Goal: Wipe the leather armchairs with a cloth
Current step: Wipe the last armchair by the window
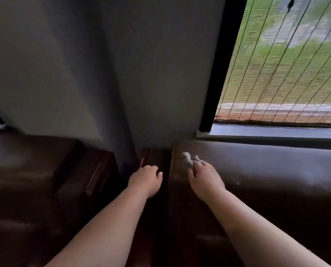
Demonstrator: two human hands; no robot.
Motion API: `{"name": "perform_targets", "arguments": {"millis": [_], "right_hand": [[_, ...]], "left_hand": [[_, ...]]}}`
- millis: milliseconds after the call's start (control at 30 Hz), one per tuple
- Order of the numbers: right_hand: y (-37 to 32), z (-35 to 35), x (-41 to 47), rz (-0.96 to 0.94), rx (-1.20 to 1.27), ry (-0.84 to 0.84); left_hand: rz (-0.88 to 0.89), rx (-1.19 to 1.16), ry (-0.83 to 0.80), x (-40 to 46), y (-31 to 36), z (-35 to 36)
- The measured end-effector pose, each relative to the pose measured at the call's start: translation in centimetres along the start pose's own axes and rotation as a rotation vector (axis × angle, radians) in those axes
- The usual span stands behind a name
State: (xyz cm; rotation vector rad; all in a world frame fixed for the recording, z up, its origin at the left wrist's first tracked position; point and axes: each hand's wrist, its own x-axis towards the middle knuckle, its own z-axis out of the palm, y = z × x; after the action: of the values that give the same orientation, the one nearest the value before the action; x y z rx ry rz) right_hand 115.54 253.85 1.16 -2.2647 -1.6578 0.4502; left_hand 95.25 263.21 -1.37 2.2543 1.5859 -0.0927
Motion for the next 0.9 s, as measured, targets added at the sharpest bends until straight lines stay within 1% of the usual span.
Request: {"name": "perform_targets", "arguments": {"millis": [67, 133, 200, 267, 333, 400, 500, 567, 667, 700, 800, 900], "right_hand": [[-1.0, 3.2, 1.1, -0.023, -0.118, -0.107], [-1.1, 6.1, 1.1, -0.011, -0.230, -0.098], [-0.8, 7.6, 1.2, 0.000, -0.305, -0.061], [-0.3, 7.6, 2.5, -0.012, -0.319, -0.066], [0.3, 6.6, 5.2, -0.037, -0.335, -0.065], [0.5, 5.2, 8.8, -0.021, -0.349, -0.074], [-0.2, 4.2, 12.5, 0.049, -0.342, -0.090], [-0.4, 4.6, 11.7, -0.028, -0.311, -0.058], [0.1, 5.9, 6.6, -0.233, -0.304, -0.015], [0.5, 5.9, 5.9, -0.250, -0.305, -0.020], [1.2, 4.7, 9.3, -0.207, -0.355, -0.058], [0.9, 3.0, 15.2, -0.054, -0.303, -0.126]], "left_hand": [[0.019, -0.063, -0.011, 2.3, -0.5, 1.6], [0.045, -0.118, -0.019, 4.5, -0.9, 3.3], [0.081, -0.094, 0.005, 6.5, -1.6, 5.0], [0.149, 0.043, 0.072, 8.0, -2.5, 6.6], [0.183, 0.102, 0.162, 8.4, -3.2, 8.1], [0.193, 0.083, 0.228, 8.5, -3.7, 9.0], [0.206, 0.028, 0.251, 8.5, -4.0, 9.1], [0.214, 0.036, 0.248, 8.6, -4.0, 8.8], [0.220, 0.042, 0.252, 8.6, -4.0, 8.8], [0.219, 0.042, 0.255, 8.6, -4.0, 8.8], [0.220, 0.035, 0.252, 8.6, -4.0, 8.8], [0.210, 0.035, 0.254, 8.6, -4.0, 8.7]]}}
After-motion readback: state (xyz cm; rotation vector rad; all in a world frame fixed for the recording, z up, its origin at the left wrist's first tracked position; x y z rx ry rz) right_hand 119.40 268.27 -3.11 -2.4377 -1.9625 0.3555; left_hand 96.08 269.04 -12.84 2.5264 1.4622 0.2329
